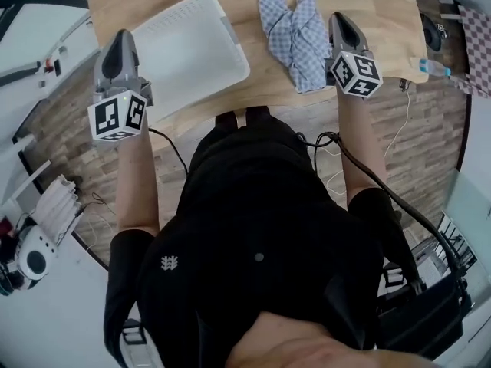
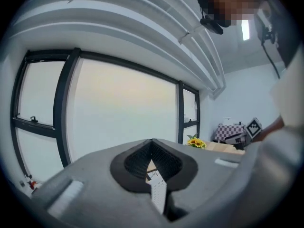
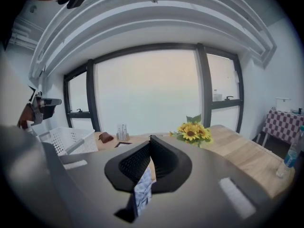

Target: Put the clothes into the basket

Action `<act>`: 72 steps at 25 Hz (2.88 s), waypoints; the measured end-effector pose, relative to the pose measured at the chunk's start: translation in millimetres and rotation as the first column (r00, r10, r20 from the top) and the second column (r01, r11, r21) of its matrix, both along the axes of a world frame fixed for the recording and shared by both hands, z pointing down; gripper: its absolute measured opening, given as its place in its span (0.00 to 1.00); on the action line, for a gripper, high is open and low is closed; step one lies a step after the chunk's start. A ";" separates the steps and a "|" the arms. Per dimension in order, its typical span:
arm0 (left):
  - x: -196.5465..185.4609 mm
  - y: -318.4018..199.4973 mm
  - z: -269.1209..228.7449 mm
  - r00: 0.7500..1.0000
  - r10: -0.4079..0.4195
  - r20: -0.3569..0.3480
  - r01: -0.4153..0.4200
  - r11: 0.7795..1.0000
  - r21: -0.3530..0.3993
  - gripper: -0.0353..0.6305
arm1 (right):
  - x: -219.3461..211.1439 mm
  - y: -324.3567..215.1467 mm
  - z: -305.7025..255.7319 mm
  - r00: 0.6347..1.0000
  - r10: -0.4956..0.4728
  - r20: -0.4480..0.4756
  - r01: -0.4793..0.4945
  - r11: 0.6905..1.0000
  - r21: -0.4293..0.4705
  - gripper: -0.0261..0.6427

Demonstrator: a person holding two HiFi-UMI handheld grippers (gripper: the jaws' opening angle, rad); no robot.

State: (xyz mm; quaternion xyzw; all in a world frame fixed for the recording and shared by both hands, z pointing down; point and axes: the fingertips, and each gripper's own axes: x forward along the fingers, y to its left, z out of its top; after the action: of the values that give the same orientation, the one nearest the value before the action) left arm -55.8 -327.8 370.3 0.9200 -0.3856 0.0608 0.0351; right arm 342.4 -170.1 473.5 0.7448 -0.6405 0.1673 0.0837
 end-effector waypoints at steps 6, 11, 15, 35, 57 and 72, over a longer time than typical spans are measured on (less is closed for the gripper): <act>26.8 -3.9 40.2 0.998 0.056 0.040 -0.053 0.996 -0.068 0.06 | -5.2 19.2 49.9 1.000 0.011 0.030 -0.008 0.997 -0.079 0.04; 48.9 -10.3 64.3 0.995 0.073 0.074 -0.068 0.995 -0.075 0.05 | -2.1 23.7 90.6 1.000 0.004 0.027 -0.001 0.992 -0.123 0.04; 63.7 -8.8 77.4 0.992 0.093 0.085 -0.085 0.992 -0.094 0.05 | -6.2 36.6 118.5 0.999 0.005 0.048 0.004 0.986 -0.169 0.04; 75.6 4.8 102.5 0.976 0.140 0.166 -0.125 0.988 -0.095 0.05 | -17.7 58.8 197.9 0.996 -0.049 0.074 0.073 0.924 -0.376 0.57; 40.7 4.0 58.3 0.993 -0.018 0.119 0.027 0.997 -0.075 0.05 | -18.8 48.2 253.8 0.992 -0.124 0.027 0.114 0.776 -0.620 0.47; 13.1 14.2 30.8 0.996 0.004 0.088 -0.001 0.999 -0.034 0.05 | -28.3 36.3 210.7 0.994 -0.011 0.110 0.067 0.853 -0.518 0.25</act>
State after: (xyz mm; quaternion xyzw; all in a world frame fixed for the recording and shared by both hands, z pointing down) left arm -42.7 -313.6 401.2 0.9161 -0.3846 0.1078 0.0339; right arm 314.1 -133.8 684.2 0.6717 -0.5896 0.3708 0.2523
